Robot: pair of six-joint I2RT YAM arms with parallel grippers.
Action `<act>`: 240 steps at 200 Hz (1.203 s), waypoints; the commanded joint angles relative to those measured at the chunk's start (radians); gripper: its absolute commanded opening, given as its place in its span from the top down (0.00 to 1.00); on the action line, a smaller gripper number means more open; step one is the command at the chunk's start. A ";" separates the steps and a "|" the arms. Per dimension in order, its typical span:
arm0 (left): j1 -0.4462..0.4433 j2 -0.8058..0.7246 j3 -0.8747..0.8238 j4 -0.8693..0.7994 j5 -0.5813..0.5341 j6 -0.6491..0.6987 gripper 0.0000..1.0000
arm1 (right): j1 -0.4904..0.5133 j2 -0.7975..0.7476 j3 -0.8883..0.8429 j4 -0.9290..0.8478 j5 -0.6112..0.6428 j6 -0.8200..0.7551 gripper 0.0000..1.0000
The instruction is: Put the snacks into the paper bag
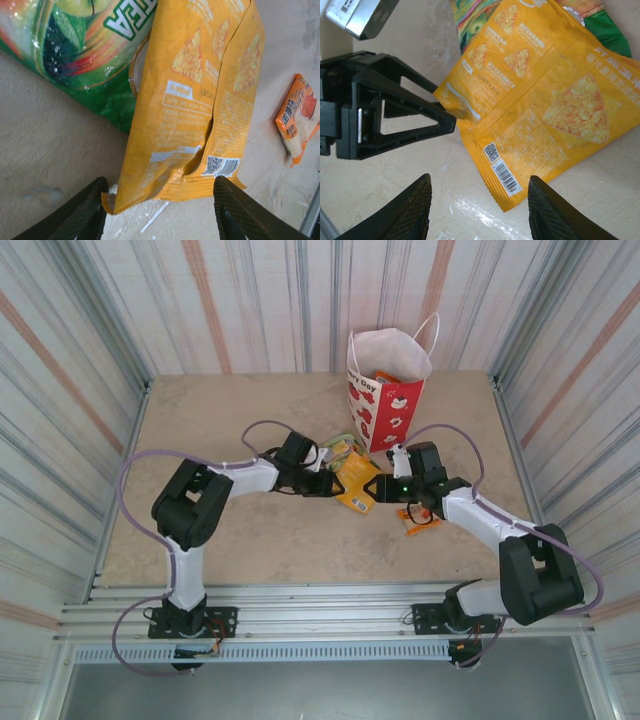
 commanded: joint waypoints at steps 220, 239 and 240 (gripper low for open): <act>-0.181 -0.548 -0.098 -0.349 -0.160 1.003 1.00 | -0.109 -0.462 -0.006 -0.184 -0.094 -0.425 0.33; -0.182 -0.581 -0.105 -0.384 -0.156 1.082 1.00 | -0.103 -0.484 -0.009 -0.181 -0.151 -0.453 0.33; -0.182 -0.582 -0.105 -0.385 -0.157 1.084 1.00 | -0.103 -0.485 -0.010 -0.180 -0.153 -0.454 0.33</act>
